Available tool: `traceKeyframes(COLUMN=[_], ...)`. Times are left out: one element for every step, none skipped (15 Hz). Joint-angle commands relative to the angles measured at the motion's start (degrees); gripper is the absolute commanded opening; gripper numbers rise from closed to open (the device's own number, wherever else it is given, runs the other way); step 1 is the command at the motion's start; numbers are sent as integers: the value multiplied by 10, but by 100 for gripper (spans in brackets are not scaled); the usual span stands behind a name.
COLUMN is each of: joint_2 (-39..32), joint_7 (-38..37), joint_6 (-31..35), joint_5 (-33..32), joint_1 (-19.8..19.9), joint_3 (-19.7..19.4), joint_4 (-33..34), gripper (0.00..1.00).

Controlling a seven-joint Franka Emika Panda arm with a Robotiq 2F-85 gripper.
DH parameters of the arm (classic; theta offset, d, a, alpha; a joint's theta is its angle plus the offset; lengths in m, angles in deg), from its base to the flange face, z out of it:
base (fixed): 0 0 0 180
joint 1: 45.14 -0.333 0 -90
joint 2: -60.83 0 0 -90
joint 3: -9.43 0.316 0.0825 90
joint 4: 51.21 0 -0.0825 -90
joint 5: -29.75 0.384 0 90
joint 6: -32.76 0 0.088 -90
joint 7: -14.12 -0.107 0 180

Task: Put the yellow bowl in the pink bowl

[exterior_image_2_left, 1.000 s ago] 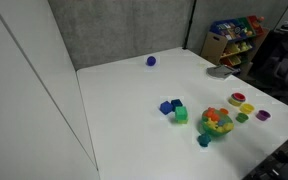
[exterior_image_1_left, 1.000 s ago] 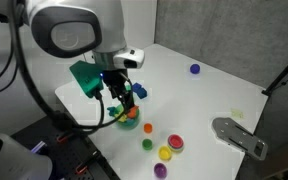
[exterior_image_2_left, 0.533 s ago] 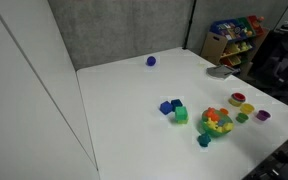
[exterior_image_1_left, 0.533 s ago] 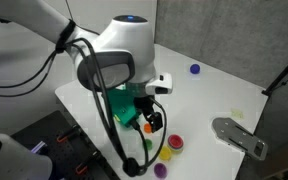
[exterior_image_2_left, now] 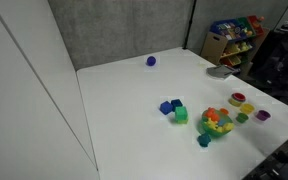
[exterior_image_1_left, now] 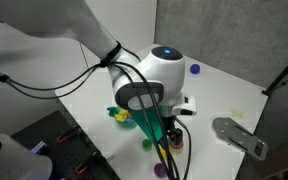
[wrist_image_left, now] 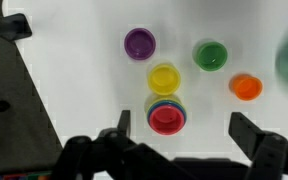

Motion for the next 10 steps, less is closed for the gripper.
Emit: traceKeyframes(joint_2=[-11, -20, -24, -34, -54, -68, -84, -100, -118, -135], joint_7=[-3, -3, -3, -17, -19, -7, 10, 18, 29, 36], joint_6=[-3, -3, -3, -5, -10, -16, -18, -15, -15, -20], joint_5=[-2, -2, -2, -13, -4, 12, 31, 44, 61, 73], joint_1=[7, 8, 9, 6, 11, 18, 27, 35, 46, 56], joint_3=[6, 6, 6, 2, 2, 6, 12, 17, 24, 31], joint_4=[11, 19, 23, 32, 50, 61, 71, 80, 93, 107], gripper=[100, 100, 100, 100, 100, 100, 100, 100, 100, 100])
